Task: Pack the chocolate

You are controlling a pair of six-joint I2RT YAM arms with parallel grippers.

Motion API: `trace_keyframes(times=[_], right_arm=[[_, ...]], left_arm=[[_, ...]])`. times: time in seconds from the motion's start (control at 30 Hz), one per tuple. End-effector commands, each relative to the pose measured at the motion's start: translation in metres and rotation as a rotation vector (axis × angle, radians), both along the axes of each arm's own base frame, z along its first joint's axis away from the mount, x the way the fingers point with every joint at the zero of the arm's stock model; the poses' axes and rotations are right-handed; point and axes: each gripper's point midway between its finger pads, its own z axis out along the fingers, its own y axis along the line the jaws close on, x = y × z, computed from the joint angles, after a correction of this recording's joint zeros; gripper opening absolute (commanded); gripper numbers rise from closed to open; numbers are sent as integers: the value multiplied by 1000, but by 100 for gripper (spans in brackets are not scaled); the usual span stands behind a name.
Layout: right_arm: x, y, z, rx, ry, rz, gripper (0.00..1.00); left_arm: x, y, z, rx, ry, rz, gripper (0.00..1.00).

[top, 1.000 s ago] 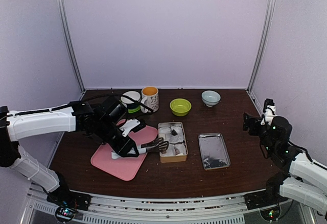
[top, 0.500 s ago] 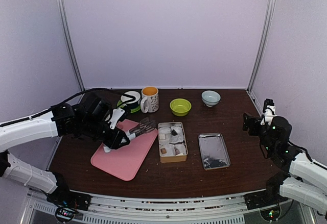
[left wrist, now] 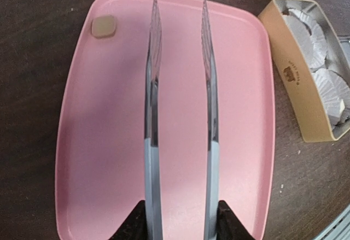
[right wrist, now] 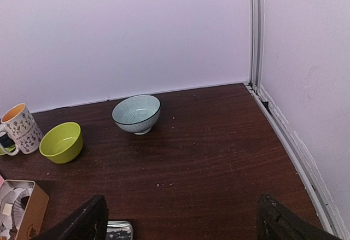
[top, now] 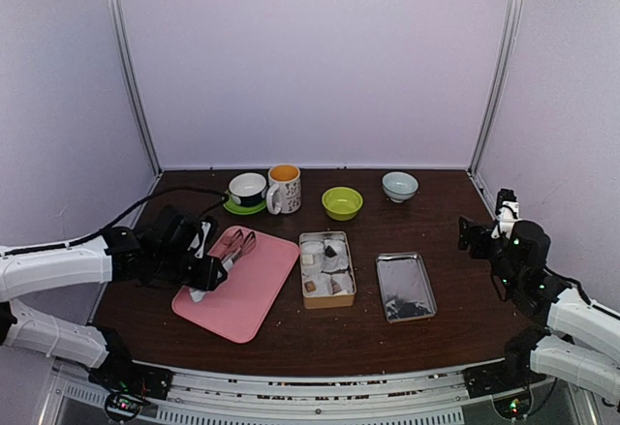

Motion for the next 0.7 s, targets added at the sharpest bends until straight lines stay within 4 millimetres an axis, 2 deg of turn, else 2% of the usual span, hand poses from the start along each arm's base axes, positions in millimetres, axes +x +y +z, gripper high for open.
trace_keyframes(times=[0.0, 0.13, 0.27, 0.47, 0.57, 0.67], right_arm=[[2, 1, 12, -4, -22, 9, 94], [-2, 1, 13, 14, -40, 15, 94], [-4, -11, 8, 60, 0, -61, 100], [-18, -37, 3, 149, 134, -241, 100], [-19, -18, 13, 134, 140, -108, 100], [-21, -14, 16, 128, 180, -88, 100]], left_arm=[[16, -9, -7, -82, -48, 64, 39], [16, -10, -23, -53, -35, 44, 39], [13, -8, -34, -33, -22, 32, 39], [12, -8, -35, -31, -38, 11, 46], [12, -8, -33, -44, -56, 5, 49], [12, -8, -29, -57, -73, 6, 50]])
